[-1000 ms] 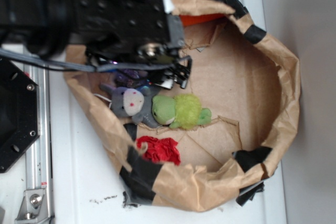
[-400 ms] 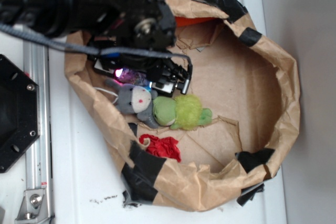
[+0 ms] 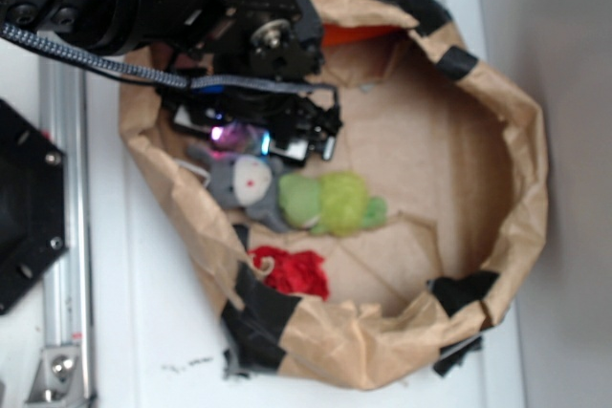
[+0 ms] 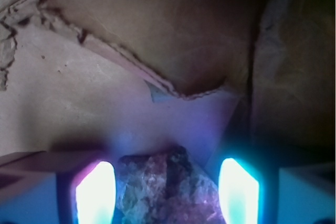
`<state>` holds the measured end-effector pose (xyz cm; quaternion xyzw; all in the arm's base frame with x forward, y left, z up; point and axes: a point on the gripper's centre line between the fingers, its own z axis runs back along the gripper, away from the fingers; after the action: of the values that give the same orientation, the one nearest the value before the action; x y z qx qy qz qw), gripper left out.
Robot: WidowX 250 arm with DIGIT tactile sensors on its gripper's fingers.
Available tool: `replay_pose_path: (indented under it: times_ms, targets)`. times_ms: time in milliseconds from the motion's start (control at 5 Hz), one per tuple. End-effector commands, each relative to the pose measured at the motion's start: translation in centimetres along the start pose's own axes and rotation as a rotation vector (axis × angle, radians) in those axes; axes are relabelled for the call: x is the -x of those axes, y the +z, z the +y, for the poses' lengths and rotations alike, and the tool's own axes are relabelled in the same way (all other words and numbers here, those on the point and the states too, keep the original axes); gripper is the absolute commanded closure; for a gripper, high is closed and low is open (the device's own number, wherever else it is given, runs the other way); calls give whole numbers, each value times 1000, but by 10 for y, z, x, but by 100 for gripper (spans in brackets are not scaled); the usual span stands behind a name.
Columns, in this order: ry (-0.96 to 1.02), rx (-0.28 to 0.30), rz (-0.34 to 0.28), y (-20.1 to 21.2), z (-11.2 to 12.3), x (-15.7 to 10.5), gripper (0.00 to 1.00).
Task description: Grab the rock.
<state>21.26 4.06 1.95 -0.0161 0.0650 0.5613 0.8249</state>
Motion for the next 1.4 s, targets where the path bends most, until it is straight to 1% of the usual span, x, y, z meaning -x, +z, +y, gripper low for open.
replay_pose_path:
  times_ms: [0,200,400,600,800,1000,1200]
  targets:
    - [-38,-28,-59,4,9,9,100]
    - [-75,-20,-66,9,8,9,100]
    - [-164,63,-123,39,-8,5,100]
    - [-327,216,-262,93,-43,-6,100]
    - [-533,186,-292,143,-58,3,100]
    - [-664,131,-308,191,-51,15,100]
    - [-746,92,-326,217,-46,26,100]
